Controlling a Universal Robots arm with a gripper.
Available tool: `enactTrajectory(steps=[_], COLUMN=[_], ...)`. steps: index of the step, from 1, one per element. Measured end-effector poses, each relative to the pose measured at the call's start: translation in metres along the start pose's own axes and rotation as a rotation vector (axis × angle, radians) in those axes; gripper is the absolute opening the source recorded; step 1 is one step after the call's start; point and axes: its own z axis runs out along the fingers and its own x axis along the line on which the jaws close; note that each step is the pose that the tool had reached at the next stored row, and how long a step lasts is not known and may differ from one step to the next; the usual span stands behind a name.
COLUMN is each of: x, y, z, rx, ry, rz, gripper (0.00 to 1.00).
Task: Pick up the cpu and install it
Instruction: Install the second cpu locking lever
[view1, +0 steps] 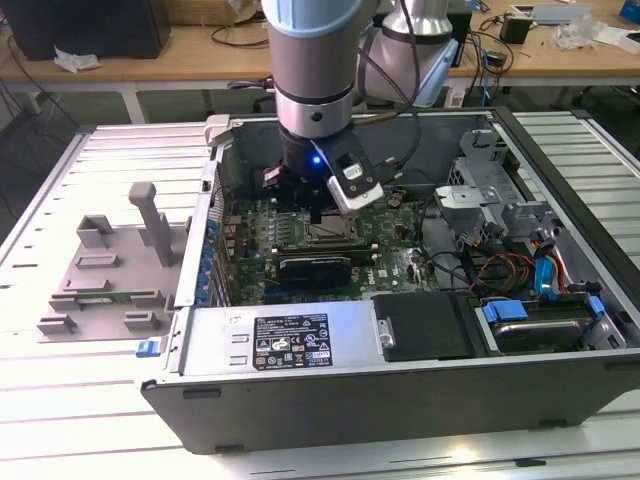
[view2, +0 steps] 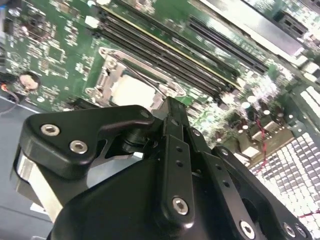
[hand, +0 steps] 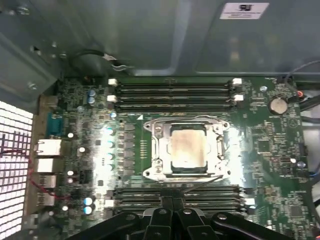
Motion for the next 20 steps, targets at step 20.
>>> enactTrajectory(steps=[20], x=[0.0124], y=[-0.005], z=[0.0445], rx=[0.0011], ry=[-0.0007], rz=[0.004], gripper=[0.11])
